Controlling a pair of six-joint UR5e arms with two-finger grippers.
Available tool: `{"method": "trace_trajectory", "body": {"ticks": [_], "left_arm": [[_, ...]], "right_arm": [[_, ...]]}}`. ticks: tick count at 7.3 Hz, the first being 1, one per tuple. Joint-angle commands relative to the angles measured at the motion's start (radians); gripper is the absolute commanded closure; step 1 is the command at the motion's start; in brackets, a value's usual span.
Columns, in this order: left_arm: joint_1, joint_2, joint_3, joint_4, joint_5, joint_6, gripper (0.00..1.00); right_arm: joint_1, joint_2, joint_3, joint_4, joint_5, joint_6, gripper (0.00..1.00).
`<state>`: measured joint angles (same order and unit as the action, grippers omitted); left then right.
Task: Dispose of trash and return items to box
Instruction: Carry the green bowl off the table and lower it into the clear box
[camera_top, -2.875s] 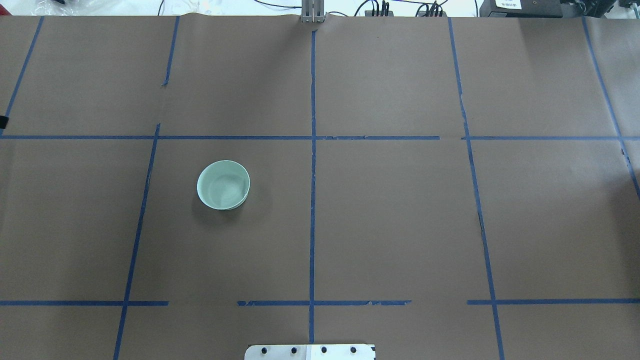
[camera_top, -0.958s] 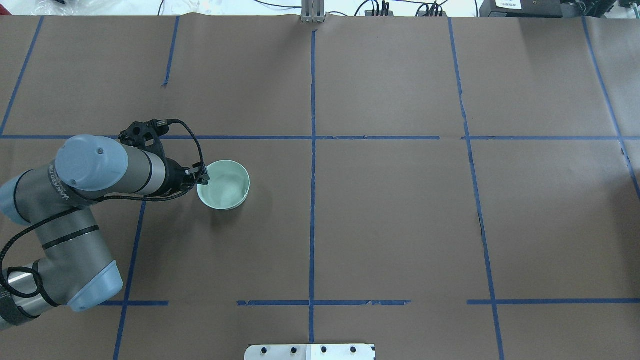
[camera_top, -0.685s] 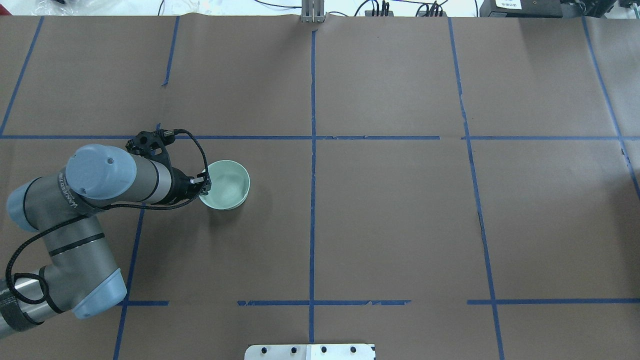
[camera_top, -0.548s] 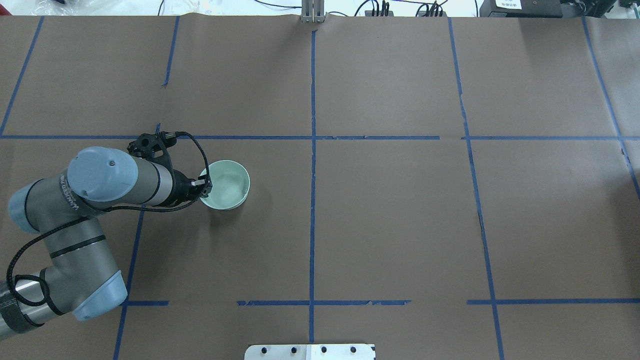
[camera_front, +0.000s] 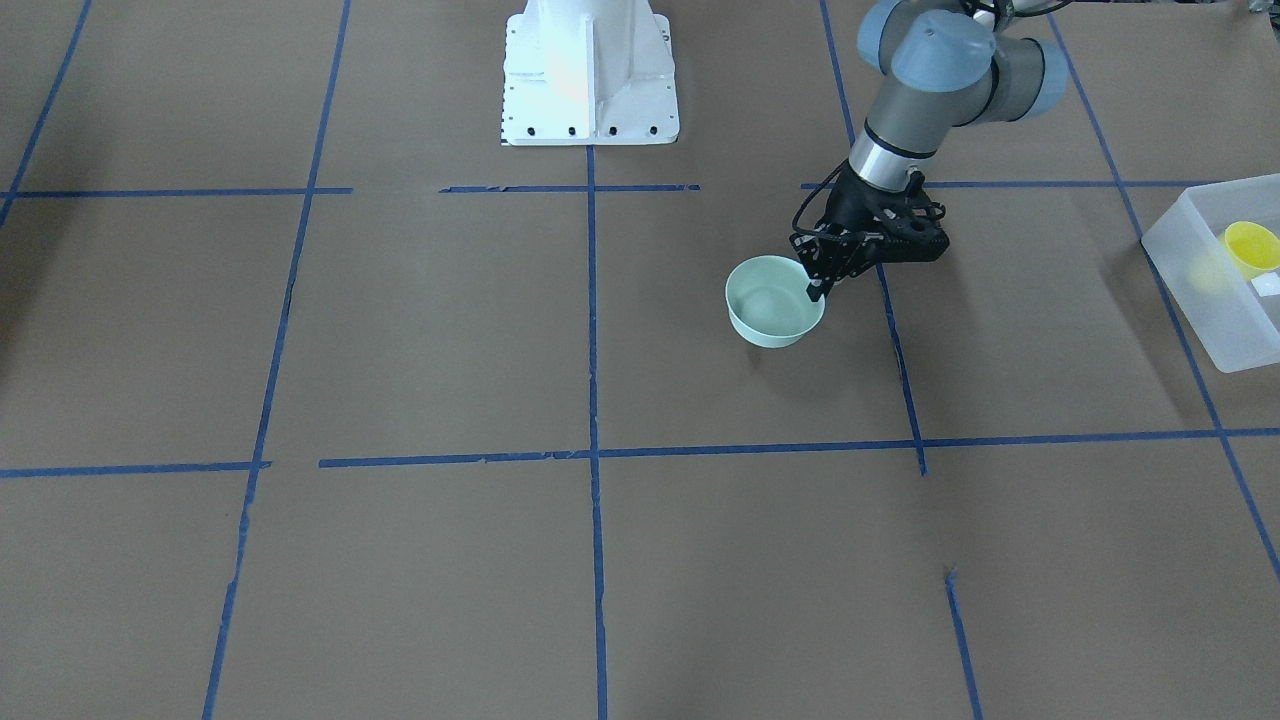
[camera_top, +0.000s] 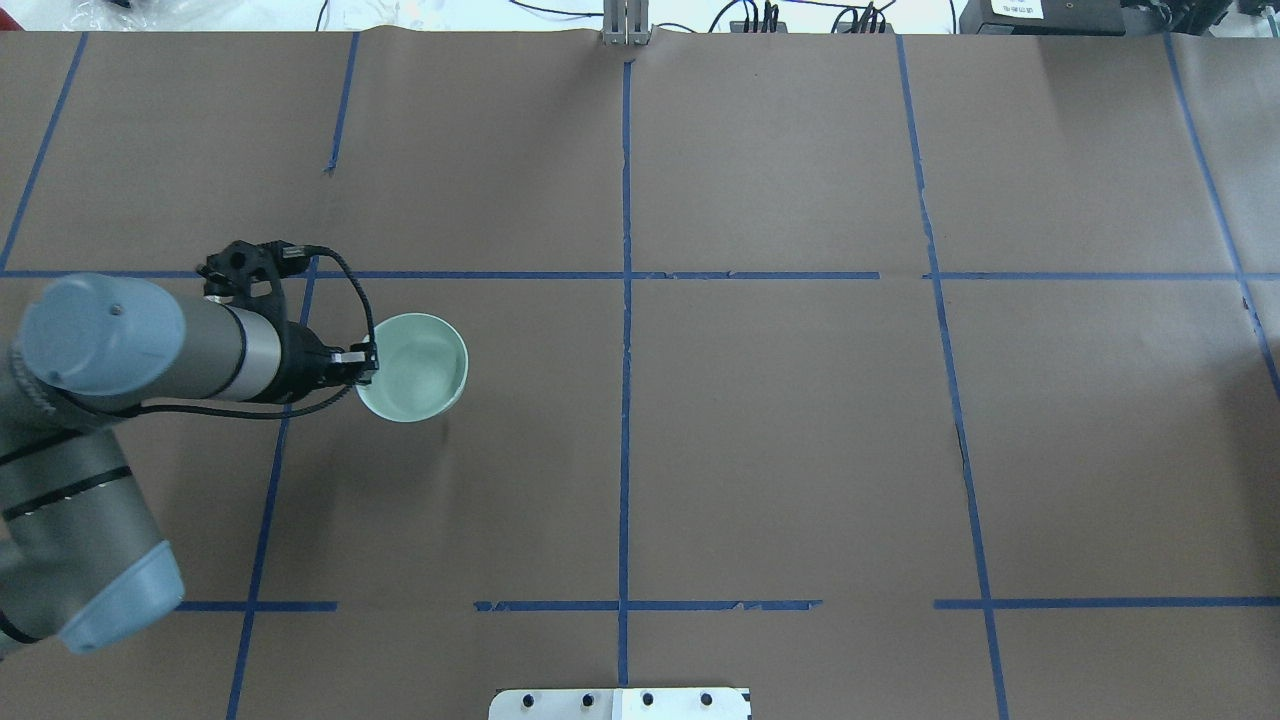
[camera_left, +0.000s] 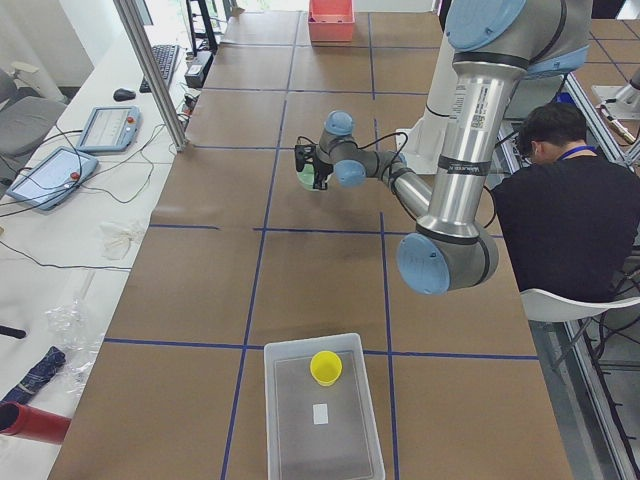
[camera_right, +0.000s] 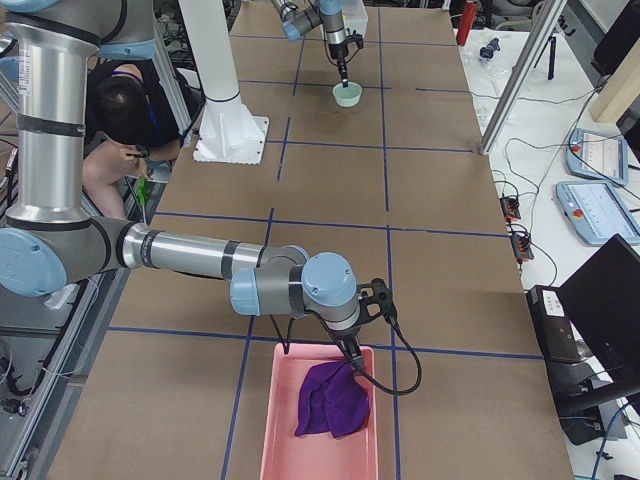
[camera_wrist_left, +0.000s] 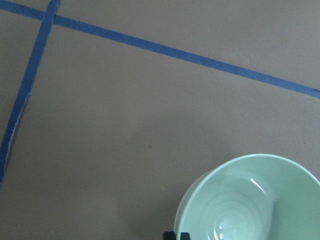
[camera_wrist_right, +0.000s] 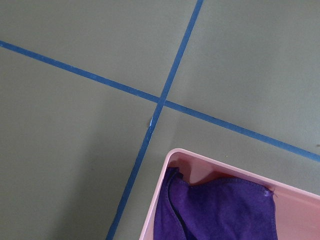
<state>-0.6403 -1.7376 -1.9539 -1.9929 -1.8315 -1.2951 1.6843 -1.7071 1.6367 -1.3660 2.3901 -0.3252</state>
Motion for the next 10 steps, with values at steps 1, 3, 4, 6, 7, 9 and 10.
{"method": "trace_trajectory", "body": {"ticks": [1, 3, 4, 6, 7, 9, 10], "left_arm": [[-0.225, 0.105, -0.092, 0.028, -0.150, 0.289, 1.00], [-0.452, 0.221, -0.089, 0.029, -0.253, 0.689, 1.00], [-0.578, 0.275, -0.077, 0.052, -0.293, 0.911, 1.00], [-0.854, 0.277, 0.043, 0.179, -0.325, 1.421, 1.00], [-0.962, 0.257, 0.150, 0.190, -0.327, 1.609, 1.00], [-1.039, 0.253, 0.324, 0.134, -0.331, 1.832, 1.00], [-1.049, 0.254, 0.407, 0.053, -0.359, 1.850, 1.00]], "right_arm": [[0.002, 0.000, 0.000, 0.001, 0.000, 0.000, 0.00], [0.000, 0.000, 0.000, 0.001, 0.000, 0.000, 0.00], [0.000, 0.000, 0.000, 0.001, 0.000, 0.000, 0.00], [0.000, 0.000, 0.000, 0.001, 0.000, -0.003, 0.00], [0.000, 0.000, 0.000, 0.001, 0.000, -0.005, 0.00], [0.000, 0.000, 0.000, 0.001, 0.000, -0.006, 0.00], [0.000, 0.000, 0.000, 0.002, 0.000, -0.006, 0.00]]}}
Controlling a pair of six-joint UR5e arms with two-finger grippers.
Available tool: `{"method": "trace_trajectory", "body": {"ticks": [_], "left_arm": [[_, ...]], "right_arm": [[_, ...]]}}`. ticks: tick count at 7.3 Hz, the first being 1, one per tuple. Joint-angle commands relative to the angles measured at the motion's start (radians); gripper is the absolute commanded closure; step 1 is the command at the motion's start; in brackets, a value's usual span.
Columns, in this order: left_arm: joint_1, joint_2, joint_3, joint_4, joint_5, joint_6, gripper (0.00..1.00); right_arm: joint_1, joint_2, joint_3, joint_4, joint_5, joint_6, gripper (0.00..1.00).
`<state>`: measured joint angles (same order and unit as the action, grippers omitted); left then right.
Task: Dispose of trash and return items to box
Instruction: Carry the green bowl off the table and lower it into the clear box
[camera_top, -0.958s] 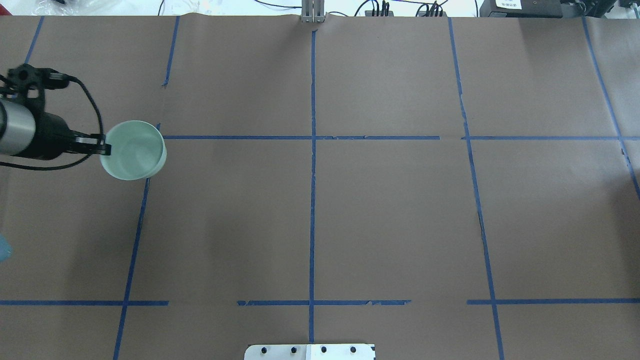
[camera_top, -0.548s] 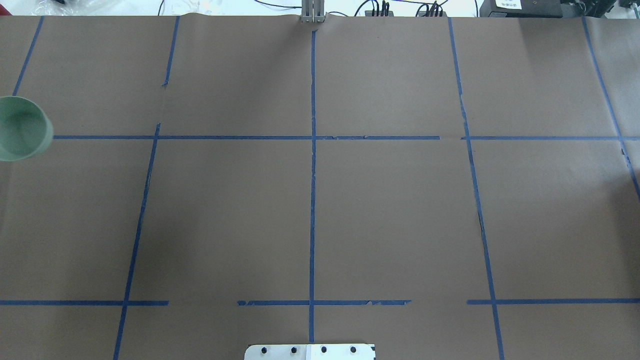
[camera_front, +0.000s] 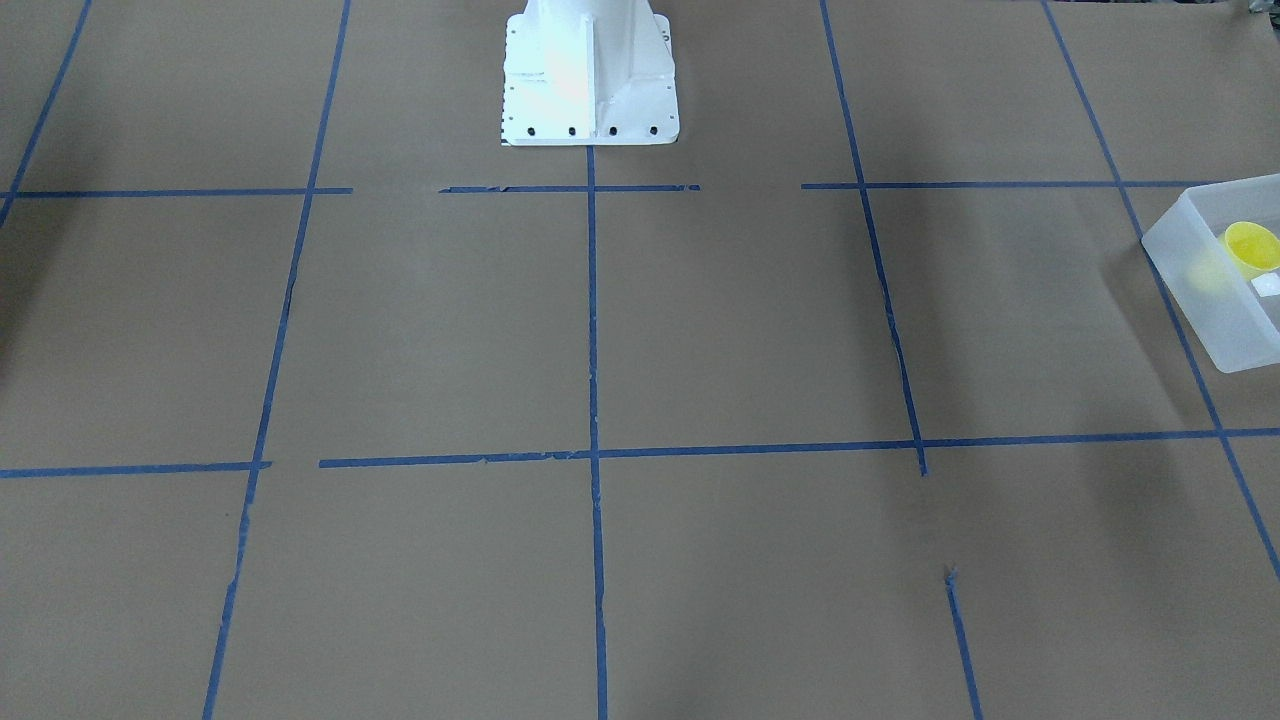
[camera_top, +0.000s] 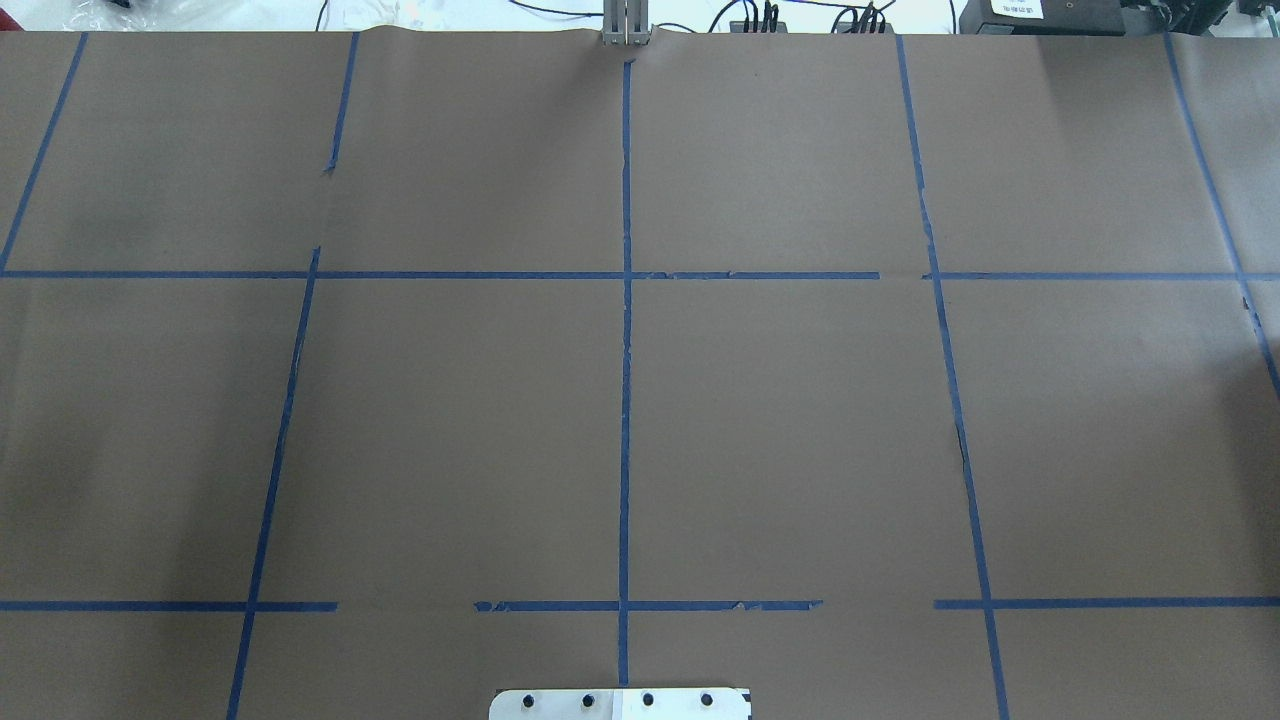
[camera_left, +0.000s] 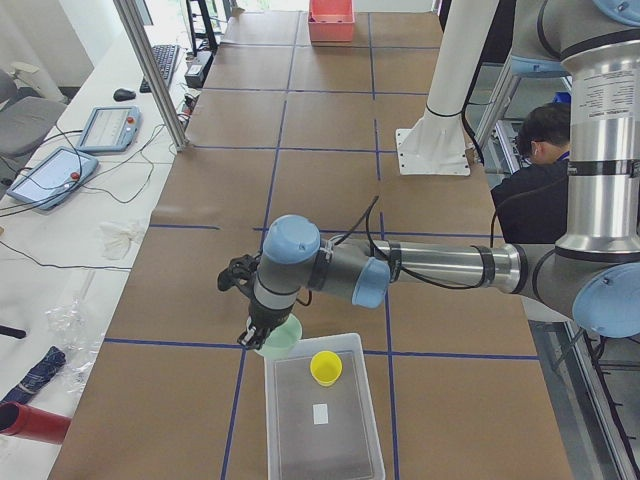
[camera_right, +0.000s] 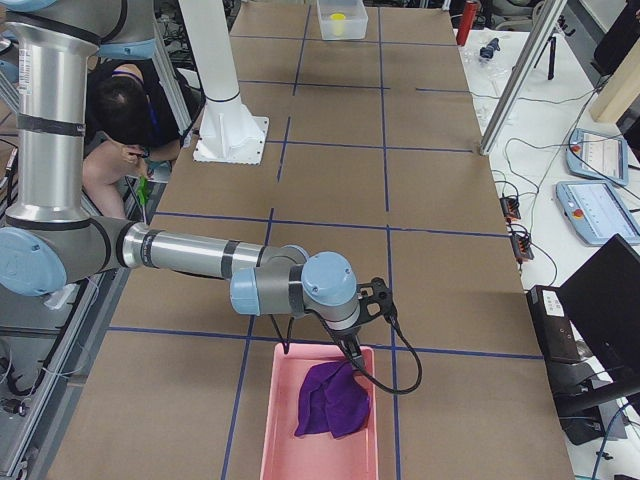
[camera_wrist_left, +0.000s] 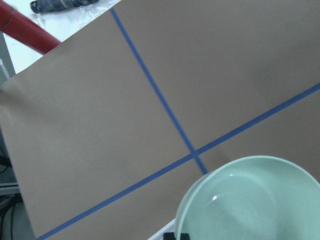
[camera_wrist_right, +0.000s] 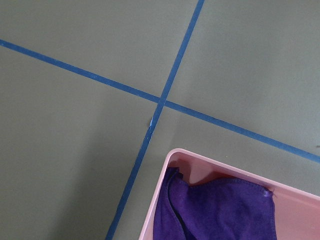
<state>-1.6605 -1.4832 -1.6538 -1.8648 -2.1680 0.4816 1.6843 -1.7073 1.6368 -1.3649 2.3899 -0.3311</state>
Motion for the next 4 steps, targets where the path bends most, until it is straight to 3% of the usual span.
{"method": "trace_trajectory", "body": {"ticks": [1, 4], "left_arm": [[-0.031, 0.003, 0.218, -0.177, -0.026, 0.115, 1.00], [-0.031, 0.107, 0.295, -0.391, -0.035, 0.068, 1.00]], "right_arm": [[0.000, 0.000, 0.000, 0.001, -0.002, 0.000, 0.00], [0.000, 0.000, 0.006, 0.001, -0.002, -0.002, 0.00]]}}
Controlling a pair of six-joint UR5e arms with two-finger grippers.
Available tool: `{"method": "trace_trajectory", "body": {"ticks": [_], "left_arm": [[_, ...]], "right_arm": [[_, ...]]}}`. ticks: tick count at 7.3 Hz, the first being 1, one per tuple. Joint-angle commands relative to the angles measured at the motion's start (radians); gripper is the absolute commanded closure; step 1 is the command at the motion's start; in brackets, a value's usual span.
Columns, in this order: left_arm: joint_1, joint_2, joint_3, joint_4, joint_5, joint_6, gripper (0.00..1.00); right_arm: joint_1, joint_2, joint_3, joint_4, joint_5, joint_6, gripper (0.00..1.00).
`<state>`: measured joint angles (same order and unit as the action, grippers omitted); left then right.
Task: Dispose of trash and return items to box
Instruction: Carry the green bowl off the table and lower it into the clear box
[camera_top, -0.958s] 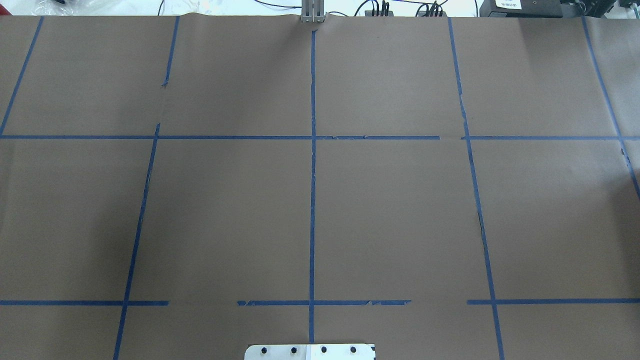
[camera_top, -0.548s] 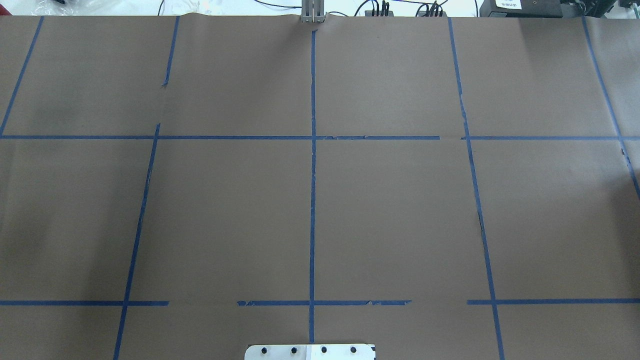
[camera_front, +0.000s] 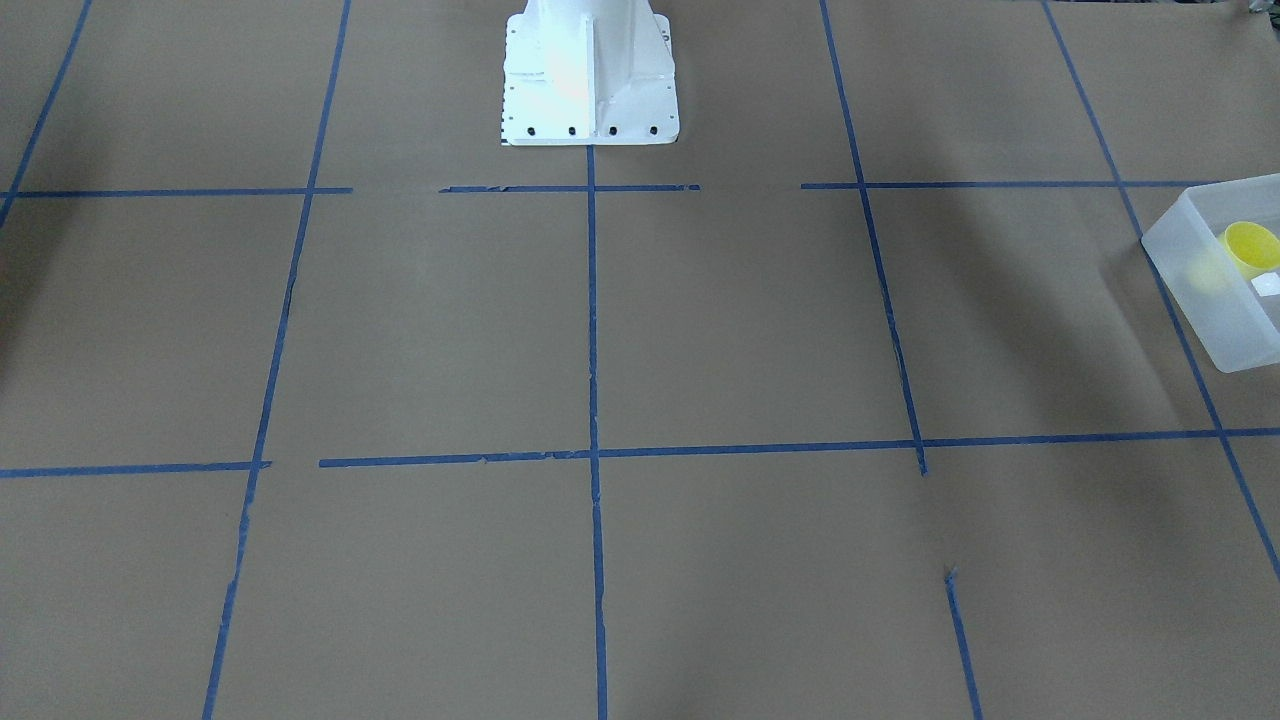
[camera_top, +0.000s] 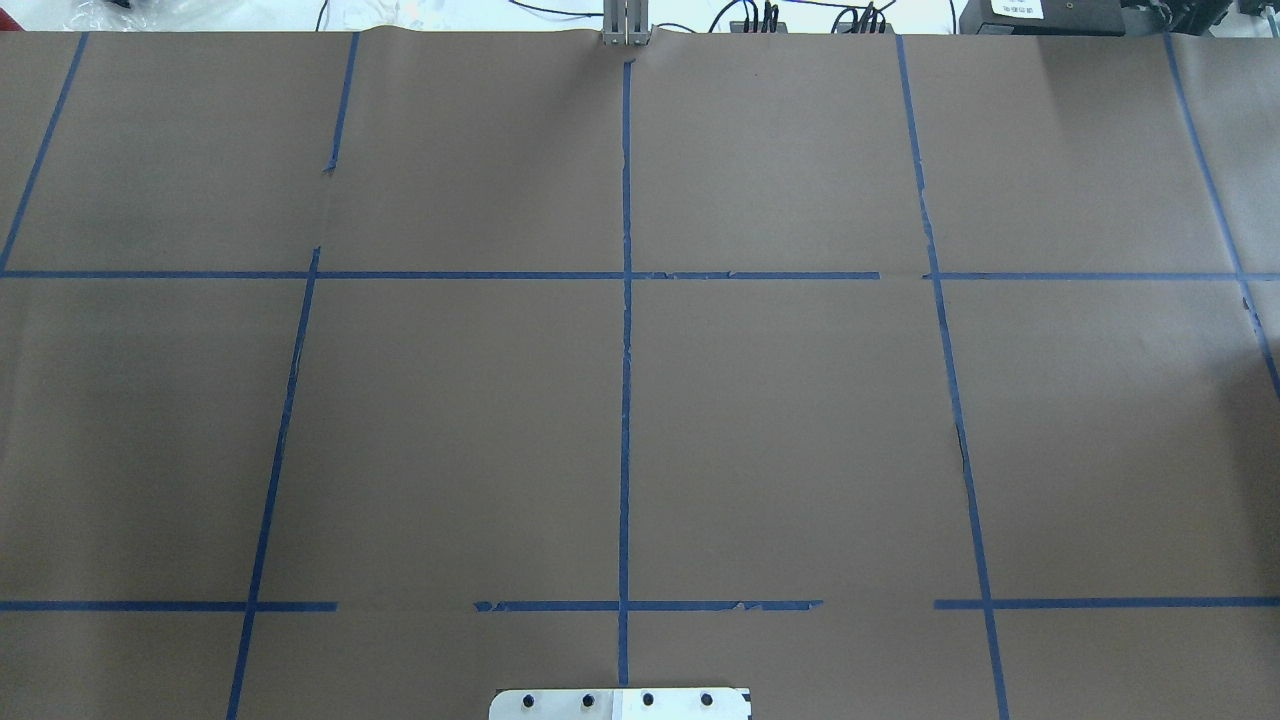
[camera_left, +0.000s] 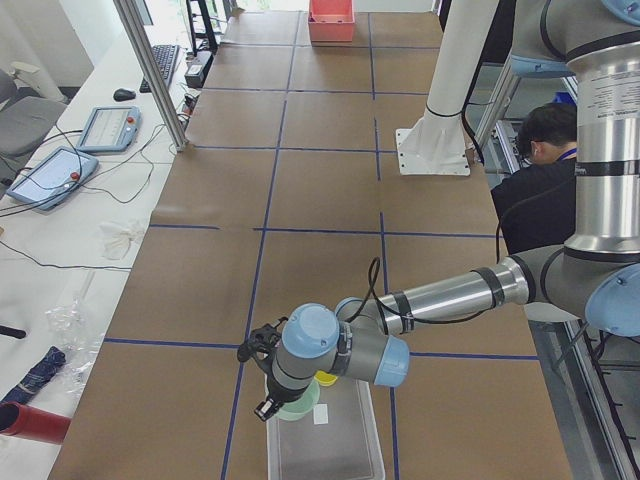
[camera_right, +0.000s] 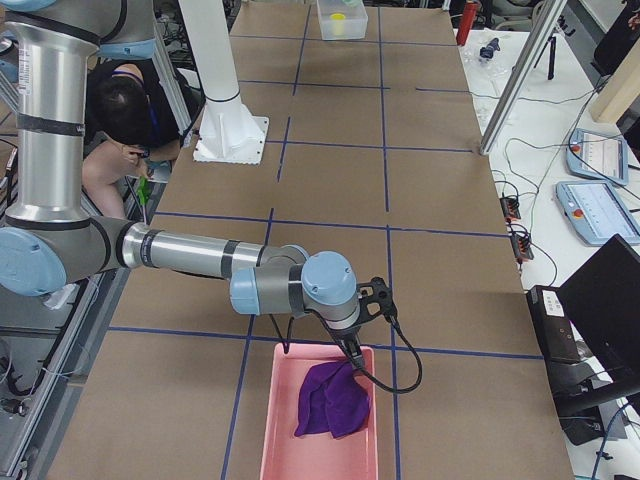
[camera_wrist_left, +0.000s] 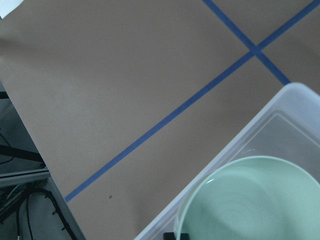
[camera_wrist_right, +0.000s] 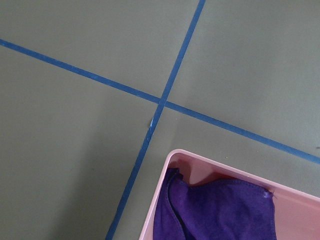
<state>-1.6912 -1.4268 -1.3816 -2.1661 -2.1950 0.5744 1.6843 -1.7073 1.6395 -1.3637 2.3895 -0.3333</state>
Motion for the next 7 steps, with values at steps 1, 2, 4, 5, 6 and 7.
{"method": "trace_trajectory", "body": {"ticks": [1, 2, 4, 5, 6, 7], "left_arm": [[-0.001, 0.092, 0.060, -0.223, -0.015, -0.107, 1.00], [0.004, 0.115, 0.111, -0.336, -0.029, -0.189, 1.00], [0.007, 0.115, 0.139, -0.344, -0.028, -0.194, 1.00], [0.007, 0.114, 0.138, -0.344, -0.029, -0.196, 0.83], [0.008, 0.112, 0.138, -0.345, -0.029, -0.196, 0.43], [0.010, 0.109, 0.136, -0.356, -0.029, -0.196, 0.35]], "right_arm": [[0.000, 0.000, 0.003, 0.000, 0.000, 0.000, 0.00], [0.000, 0.000, 0.003, 0.000, 0.000, 0.000, 0.00], [0.000, 0.000, 0.005, 0.000, 0.000, 0.003, 0.00], [0.000, 0.002, 0.005, 0.000, 0.000, 0.004, 0.00], [0.000, 0.002, 0.005, 0.000, 0.000, 0.005, 0.00], [0.000, 0.002, 0.005, 0.000, 0.000, 0.005, 0.00]]}}
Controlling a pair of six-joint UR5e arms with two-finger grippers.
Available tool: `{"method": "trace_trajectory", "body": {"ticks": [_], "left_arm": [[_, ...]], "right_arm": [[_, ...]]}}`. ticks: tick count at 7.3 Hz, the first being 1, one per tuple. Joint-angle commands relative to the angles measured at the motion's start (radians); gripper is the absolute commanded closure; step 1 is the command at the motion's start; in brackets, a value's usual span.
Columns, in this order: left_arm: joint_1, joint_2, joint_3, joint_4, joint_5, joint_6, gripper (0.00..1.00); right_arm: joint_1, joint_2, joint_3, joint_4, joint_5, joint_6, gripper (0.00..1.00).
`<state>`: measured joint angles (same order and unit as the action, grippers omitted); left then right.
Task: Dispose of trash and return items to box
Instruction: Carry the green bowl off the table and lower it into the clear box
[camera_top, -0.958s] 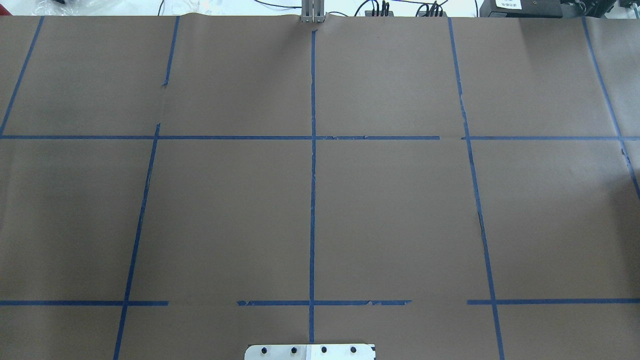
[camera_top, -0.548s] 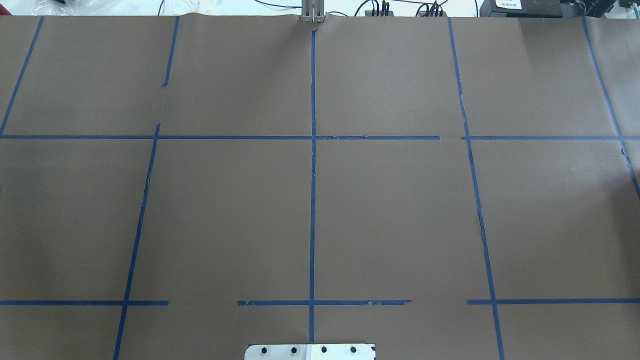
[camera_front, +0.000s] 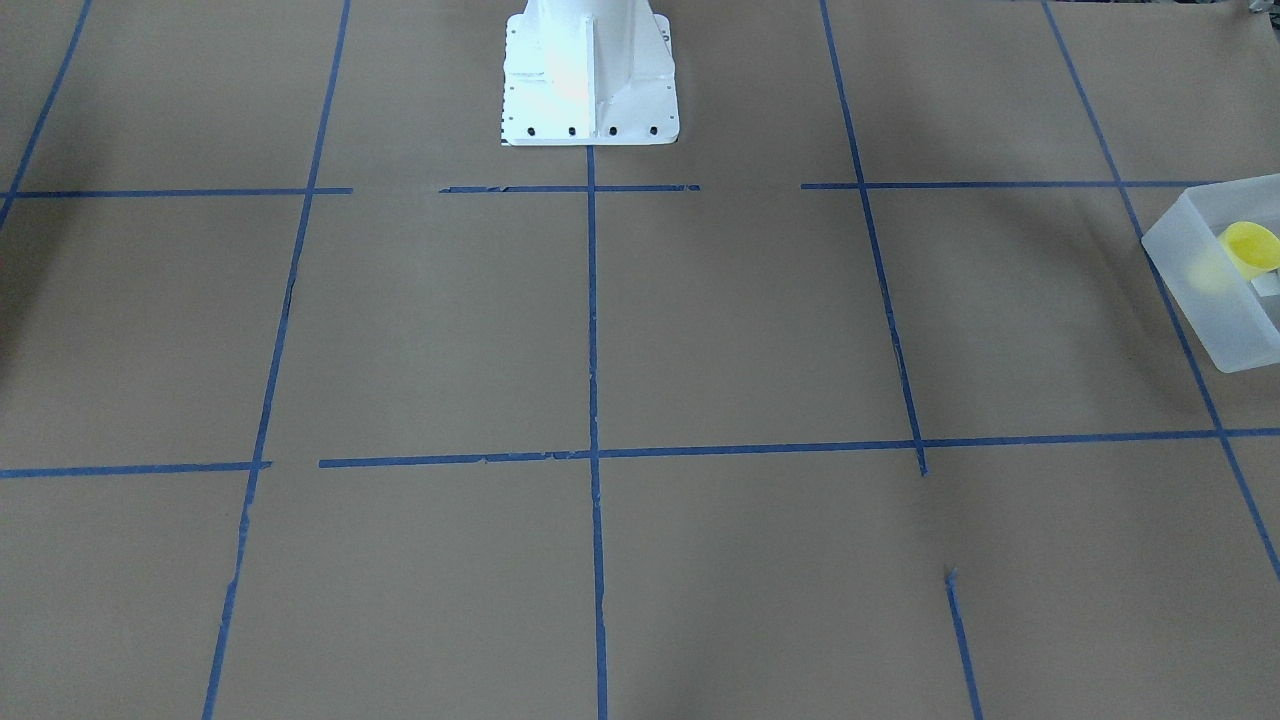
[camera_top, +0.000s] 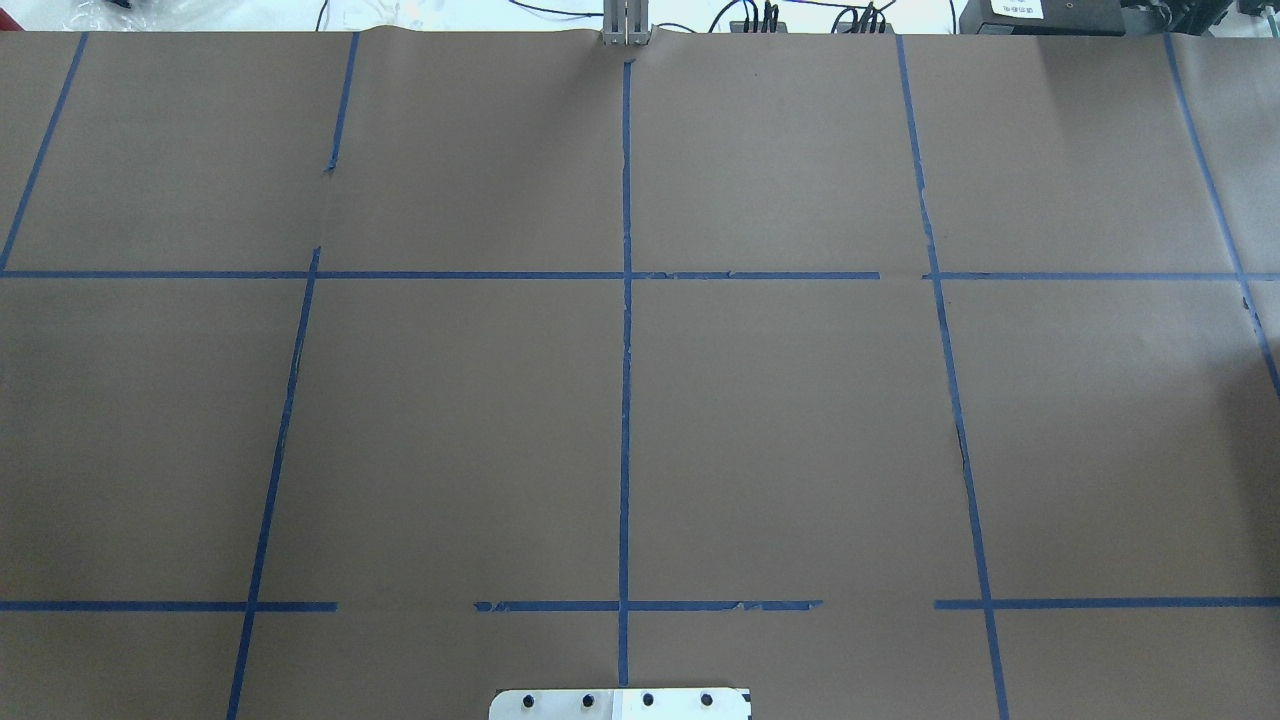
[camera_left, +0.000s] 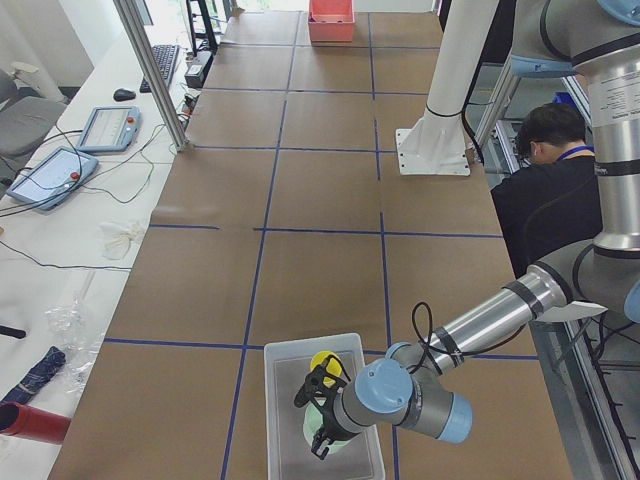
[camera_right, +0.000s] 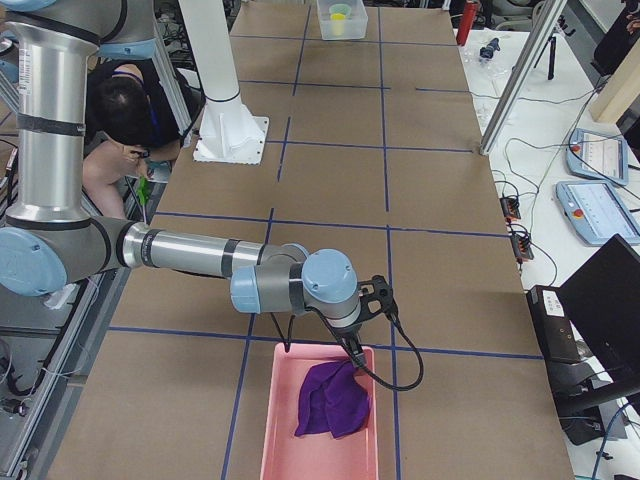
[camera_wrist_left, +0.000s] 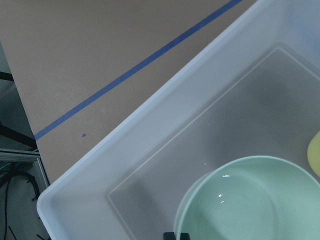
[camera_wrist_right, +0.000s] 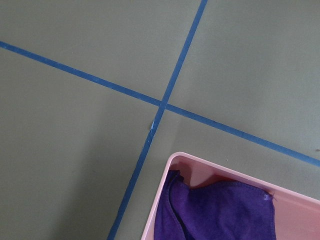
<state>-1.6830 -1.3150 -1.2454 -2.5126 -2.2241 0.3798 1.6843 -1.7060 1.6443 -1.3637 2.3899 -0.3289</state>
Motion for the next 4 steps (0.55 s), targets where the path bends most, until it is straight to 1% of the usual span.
{"method": "trace_trajectory", "body": {"ticks": [1, 2, 3, 4], "left_arm": [[0.005, -0.012, -0.023, -0.009, 0.000, -0.002, 0.00], [0.008, -0.020, -0.122, 0.036, 0.001, -0.045, 0.00], [0.017, -0.020, -0.290, 0.222, 0.001, -0.135, 0.00], [0.020, -0.023, -0.447, 0.405, 0.001, -0.206, 0.00]], "right_arm": [[0.000, 0.002, 0.000, 0.000, -0.002, 0.004, 0.00], [-0.002, 0.005, 0.002, -0.002, -0.002, 0.030, 0.01], [-0.023, 0.002, 0.061, -0.003, -0.003, 0.154, 0.04], [-0.035, -0.013, 0.093, -0.006, -0.002, 0.200, 0.04]]}}
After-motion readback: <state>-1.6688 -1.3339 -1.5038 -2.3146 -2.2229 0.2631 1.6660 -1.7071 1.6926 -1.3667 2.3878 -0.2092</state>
